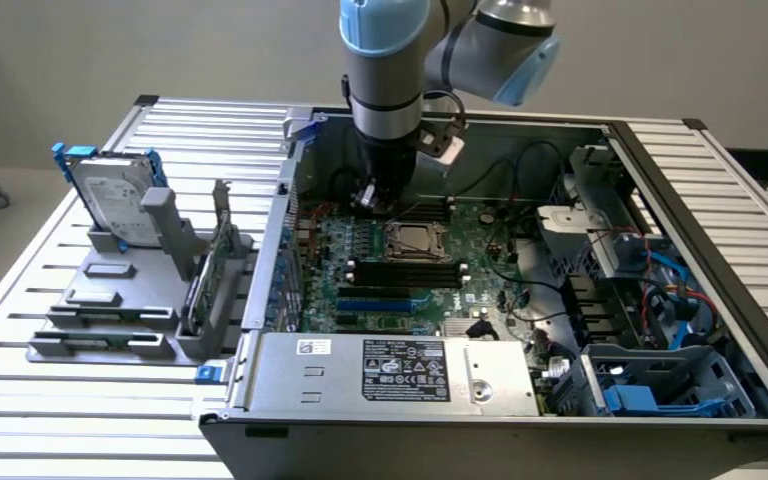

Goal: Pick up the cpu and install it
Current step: 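Install the first cpu locking lever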

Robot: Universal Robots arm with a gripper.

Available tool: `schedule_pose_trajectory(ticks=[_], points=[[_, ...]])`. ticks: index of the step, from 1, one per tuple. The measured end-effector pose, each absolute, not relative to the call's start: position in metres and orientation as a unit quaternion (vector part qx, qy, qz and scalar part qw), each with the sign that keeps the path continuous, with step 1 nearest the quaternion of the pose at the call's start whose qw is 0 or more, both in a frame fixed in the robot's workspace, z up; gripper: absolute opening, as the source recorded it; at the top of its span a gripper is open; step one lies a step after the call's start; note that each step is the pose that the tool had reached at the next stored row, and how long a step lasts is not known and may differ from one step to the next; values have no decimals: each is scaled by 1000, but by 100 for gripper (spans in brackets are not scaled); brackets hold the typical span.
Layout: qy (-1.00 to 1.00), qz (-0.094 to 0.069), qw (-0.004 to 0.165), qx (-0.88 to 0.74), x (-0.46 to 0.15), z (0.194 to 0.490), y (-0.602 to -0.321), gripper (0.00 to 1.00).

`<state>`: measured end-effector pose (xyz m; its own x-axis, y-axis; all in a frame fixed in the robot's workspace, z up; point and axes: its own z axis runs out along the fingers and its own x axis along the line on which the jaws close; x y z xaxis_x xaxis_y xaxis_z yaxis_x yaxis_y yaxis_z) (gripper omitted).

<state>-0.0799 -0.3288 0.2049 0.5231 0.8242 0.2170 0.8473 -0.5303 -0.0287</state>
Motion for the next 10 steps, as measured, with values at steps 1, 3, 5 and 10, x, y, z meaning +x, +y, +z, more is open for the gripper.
schedule_pose_trajectory(ticks=[1, 3, 5, 10], points=[[-480, -88, 65, -870, -80, 204, -329, 11], [-480, -88, 65, -870, -80, 203, -329, 11], [-480, -88, 65, -870, -80, 203, -329, 11], [-480, -88, 64, -870, -79, 201, -329, 11]])
